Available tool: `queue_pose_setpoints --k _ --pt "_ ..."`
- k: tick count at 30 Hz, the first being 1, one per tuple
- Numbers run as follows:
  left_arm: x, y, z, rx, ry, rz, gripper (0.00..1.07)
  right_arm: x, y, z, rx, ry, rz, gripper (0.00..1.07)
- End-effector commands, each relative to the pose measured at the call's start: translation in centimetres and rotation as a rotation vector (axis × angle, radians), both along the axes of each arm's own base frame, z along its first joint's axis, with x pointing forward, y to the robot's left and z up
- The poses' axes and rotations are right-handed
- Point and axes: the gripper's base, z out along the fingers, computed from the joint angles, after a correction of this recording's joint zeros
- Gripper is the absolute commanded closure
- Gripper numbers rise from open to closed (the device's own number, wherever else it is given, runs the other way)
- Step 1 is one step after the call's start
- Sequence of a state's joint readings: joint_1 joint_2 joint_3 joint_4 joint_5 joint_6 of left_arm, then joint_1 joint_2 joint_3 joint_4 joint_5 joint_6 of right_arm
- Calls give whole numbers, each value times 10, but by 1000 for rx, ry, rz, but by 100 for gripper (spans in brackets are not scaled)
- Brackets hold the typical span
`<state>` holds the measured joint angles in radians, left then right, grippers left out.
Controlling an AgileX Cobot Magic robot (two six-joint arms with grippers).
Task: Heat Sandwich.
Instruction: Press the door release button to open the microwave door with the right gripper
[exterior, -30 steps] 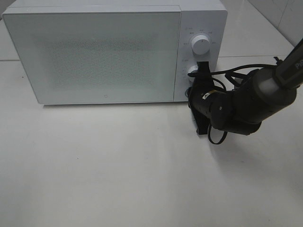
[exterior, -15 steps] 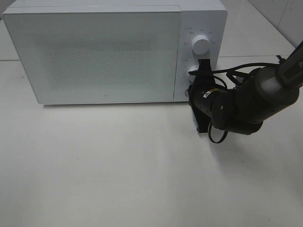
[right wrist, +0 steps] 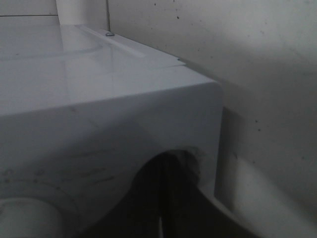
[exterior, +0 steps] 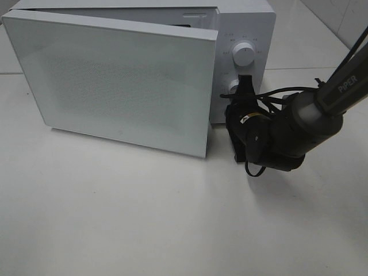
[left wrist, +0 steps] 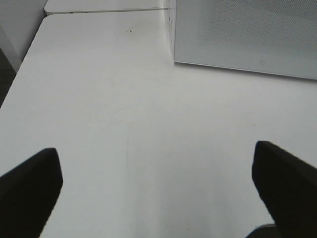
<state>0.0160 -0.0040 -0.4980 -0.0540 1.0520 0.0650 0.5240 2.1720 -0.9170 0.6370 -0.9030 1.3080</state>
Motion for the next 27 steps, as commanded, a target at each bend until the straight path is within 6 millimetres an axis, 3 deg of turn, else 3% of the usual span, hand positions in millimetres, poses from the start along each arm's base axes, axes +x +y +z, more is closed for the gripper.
queue_pose_setpoints --k 1,19,27 --pt "-3 -1 0 -8 -35 -3 5 30 -6 47 -10 -352 -59 107" --pt "-3 -1 0 -8 -35 -3 5 28 -3 37 -32 -234 -14 107" --pt "-3 -1 0 -8 -35 -3 5 25 0 42 -42 -159 14 107"
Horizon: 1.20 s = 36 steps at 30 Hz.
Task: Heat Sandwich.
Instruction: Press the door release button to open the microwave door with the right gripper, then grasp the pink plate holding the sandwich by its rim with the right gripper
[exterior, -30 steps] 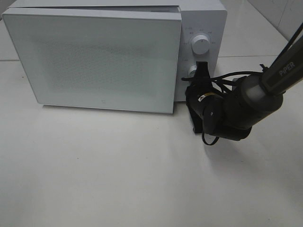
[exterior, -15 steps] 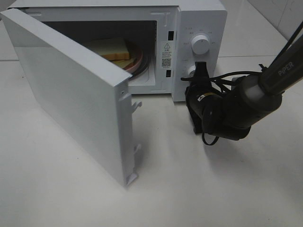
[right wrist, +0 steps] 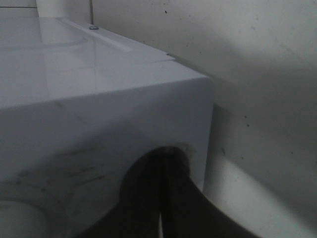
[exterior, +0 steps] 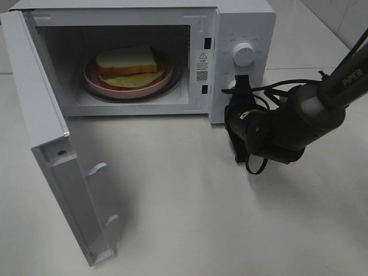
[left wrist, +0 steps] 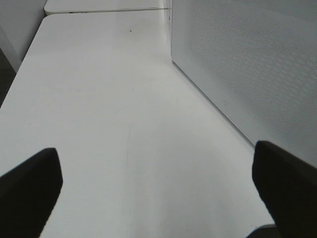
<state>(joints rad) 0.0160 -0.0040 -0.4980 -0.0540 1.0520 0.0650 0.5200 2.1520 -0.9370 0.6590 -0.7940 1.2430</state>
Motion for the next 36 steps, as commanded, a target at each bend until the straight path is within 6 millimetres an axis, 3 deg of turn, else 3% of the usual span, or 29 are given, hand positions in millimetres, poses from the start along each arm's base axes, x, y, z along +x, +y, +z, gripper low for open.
queue_pose_setpoints --k 1,11,22,36 --pt "-3 -1 0 -8 -35 -3 5 24 -3 40 -18 -232 -14 107" --pt "-3 -1 0 -8 -35 -3 5 12 -10 42 -25 -206 -20 107" --pt "-3 -1 0 -8 -35 -3 5 -25 0 32 -20 2 63 107" --pt "-3 -1 0 -8 -35 -3 5 -62 -7 53 -147 159 272 106"
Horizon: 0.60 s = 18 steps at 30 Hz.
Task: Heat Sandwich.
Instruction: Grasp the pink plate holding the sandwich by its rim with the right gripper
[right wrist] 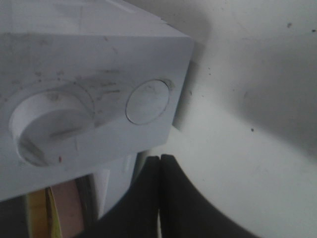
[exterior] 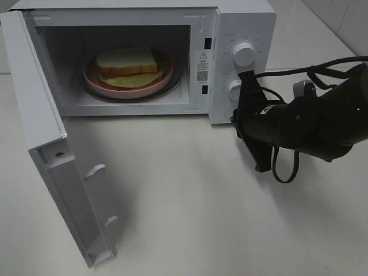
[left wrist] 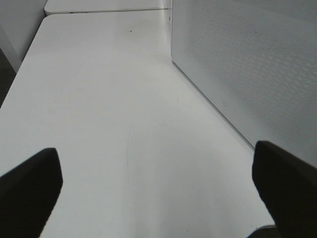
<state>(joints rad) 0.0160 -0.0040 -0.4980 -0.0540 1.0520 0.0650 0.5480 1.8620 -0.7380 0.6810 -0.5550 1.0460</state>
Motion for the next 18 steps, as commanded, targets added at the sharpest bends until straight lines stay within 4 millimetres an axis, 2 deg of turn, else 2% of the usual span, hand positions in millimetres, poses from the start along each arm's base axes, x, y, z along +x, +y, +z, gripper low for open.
queue_pose_setpoints --k 1,7,11,15,16,18 --pt "-3 -1 0 -8 -35 -3 5 -9 2 10 -70 30 121 105" --pt "-3 -1 0 -8 -35 -3 5 -19 4 21 -165 58 283 105" --pt "-3 -1 0 -8 -35 -3 5 -28 6 35 -284 49 481 104" --pt "-3 -1 0 -8 -35 -3 5 -35 7 42 -341 57 600 104" --pt "-3 -1 0 -8 -35 -3 5 -39 9 46 -384 67 689 103" --pt "-3 -1 0 -8 -35 -3 5 -41 9 48 -407 73 733 103"
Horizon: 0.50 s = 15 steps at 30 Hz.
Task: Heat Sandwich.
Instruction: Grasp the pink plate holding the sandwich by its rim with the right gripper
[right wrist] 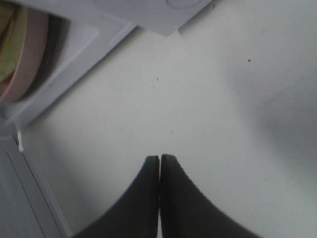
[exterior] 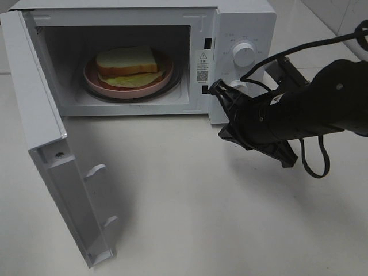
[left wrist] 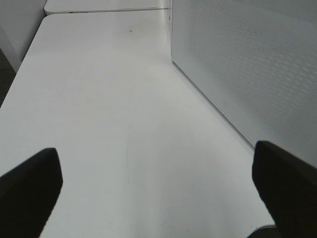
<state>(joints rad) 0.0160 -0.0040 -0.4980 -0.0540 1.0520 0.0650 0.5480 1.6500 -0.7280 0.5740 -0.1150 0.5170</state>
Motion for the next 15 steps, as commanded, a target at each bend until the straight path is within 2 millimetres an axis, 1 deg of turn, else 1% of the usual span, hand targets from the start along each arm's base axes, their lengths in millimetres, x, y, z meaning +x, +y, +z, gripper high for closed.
queue_pose_setpoints --k 1,2,4,6,9,10,11,13,15 --pt "-3 -1 0 -8 -35 -3 5 -7 2 10 -94 12 181 103" --pt "-3 -1 0 -8 -35 -3 5 -9 4 14 -148 25 270 103" --pt "-3 -1 0 -8 -35 -3 5 -10 4 14 -170 41 304 103" --pt "-3 -1 0 -8 -35 -3 5 -12 5 18 -253 66 424 102" --pt "-3 -1 0 -8 -35 -3 5 -12 5 20 -297 78 487 101" --pt "-3 -1 0 -8 -35 -3 5 -12 5 22 -319 82 522 101" --pt "-3 -1 0 -8 -35 -3 5 -13 4 24 -366 90 591 101" --pt "-3 -1 0 -8 -35 -3 5 -13 4 24 -389 94 621 100" --pt "-3 -1 0 -8 -35 -3 5 -16 2 25 -459 105 736 99"
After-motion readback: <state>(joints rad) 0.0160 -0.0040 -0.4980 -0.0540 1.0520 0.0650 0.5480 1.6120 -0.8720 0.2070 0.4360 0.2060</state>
